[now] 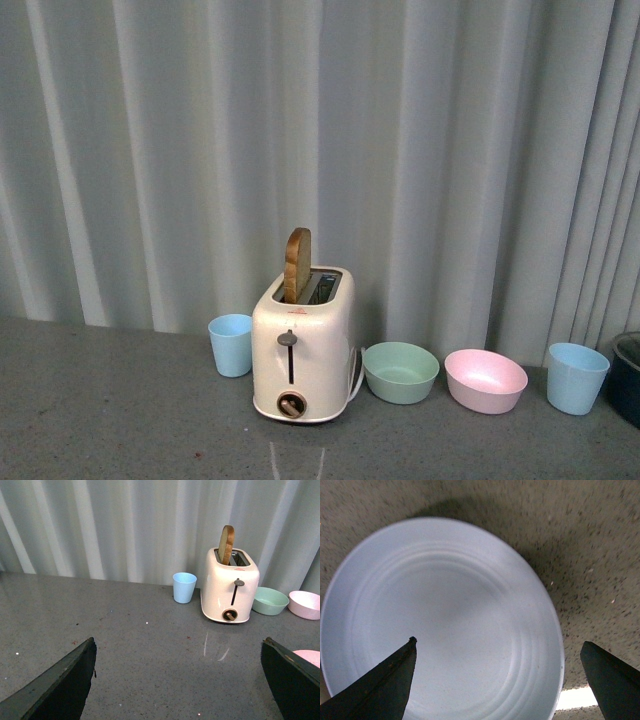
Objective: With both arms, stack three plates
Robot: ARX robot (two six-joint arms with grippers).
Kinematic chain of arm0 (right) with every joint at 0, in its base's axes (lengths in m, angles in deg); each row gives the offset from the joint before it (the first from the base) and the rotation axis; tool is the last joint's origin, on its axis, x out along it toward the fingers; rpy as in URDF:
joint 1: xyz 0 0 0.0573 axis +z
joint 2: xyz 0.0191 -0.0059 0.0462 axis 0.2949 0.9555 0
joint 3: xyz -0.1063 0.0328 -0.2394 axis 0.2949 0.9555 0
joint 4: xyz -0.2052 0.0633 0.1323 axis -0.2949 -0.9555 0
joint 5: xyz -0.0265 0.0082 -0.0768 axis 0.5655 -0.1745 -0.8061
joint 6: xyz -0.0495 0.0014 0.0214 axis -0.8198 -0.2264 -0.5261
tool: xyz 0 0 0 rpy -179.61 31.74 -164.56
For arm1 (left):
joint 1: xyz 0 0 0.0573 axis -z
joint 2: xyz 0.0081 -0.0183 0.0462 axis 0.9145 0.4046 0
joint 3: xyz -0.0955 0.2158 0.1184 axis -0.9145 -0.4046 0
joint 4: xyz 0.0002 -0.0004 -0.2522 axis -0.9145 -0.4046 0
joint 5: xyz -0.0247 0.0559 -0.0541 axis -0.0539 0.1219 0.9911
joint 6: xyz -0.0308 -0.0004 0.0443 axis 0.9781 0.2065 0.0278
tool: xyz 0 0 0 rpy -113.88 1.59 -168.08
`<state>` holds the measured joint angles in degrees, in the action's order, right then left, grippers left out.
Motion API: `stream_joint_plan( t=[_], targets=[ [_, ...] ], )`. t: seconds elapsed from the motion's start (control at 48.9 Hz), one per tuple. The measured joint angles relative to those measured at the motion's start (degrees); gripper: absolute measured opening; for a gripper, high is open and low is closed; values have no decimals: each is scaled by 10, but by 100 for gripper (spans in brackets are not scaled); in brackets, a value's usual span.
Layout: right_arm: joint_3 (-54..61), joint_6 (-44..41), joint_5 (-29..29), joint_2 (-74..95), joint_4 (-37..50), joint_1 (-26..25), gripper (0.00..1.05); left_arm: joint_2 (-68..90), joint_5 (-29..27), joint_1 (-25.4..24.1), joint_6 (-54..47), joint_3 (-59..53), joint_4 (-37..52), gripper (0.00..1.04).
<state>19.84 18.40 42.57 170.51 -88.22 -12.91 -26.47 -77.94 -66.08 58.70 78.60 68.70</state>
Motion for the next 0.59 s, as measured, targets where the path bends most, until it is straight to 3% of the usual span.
stream_joint_plan(
  t=[0.593],
  targets=[
    [-16,-20,24,72,-18,-14,97,0,0,0,0,0,0,98]
  ],
)
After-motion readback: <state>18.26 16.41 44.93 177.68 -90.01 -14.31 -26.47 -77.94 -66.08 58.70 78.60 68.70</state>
